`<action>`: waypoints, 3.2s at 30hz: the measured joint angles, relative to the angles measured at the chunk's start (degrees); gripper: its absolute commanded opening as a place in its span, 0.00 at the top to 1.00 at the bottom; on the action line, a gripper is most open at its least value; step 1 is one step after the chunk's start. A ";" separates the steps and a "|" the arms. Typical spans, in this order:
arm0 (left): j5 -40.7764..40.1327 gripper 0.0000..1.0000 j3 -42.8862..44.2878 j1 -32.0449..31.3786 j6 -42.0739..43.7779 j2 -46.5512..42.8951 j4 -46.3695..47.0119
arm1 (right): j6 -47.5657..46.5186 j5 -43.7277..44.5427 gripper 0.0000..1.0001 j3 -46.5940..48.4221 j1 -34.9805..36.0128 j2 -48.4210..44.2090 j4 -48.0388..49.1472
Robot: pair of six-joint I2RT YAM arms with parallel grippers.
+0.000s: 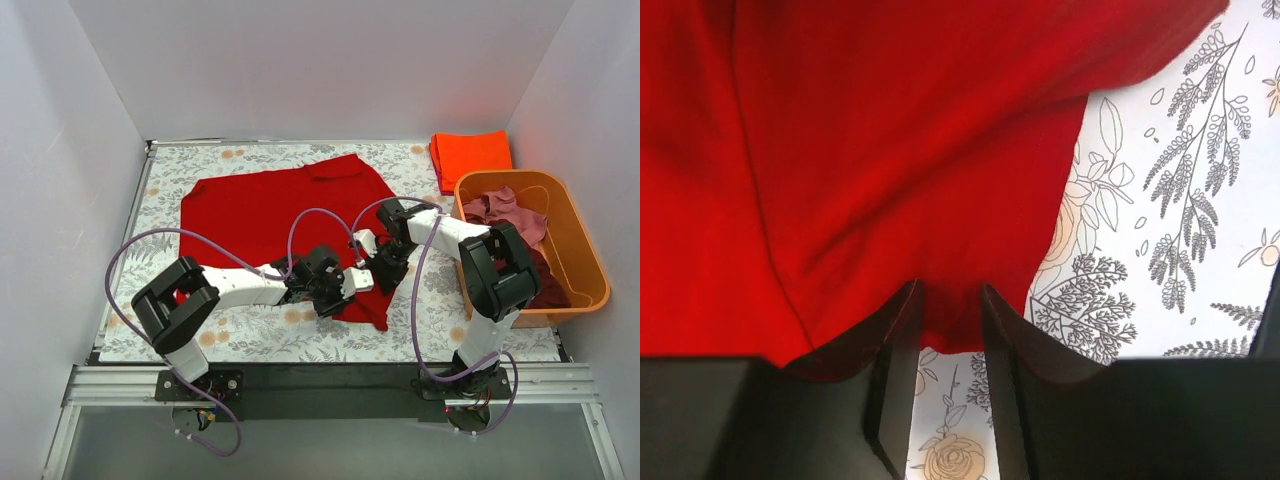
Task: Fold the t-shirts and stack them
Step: Flatten the tshirt out, then fold the tshirt
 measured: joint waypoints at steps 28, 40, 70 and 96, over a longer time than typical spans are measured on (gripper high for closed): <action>18.99 0.64 4.50 44.48 1.95 -27.63 -31.12 | -6.14 9.35 0.66 -14.43 6.40 -15.67 -1.88; 14.47 0.66 25.14 61.24 -4.17 4.07 -24.76 | -1.14 3.32 0.77 28.68 -4.76 2.45 -3.93; 1.18 0.66 55.04 68.63 -11.63 35.06 -14.23 | 5.18 4.81 0.70 40.46 -8.55 25.77 2.91; 13.42 0.59 54.86 68.85 -14.38 33.35 -11.98 | 15.19 8.24 0.57 60.83 -11.06 39.19 14.40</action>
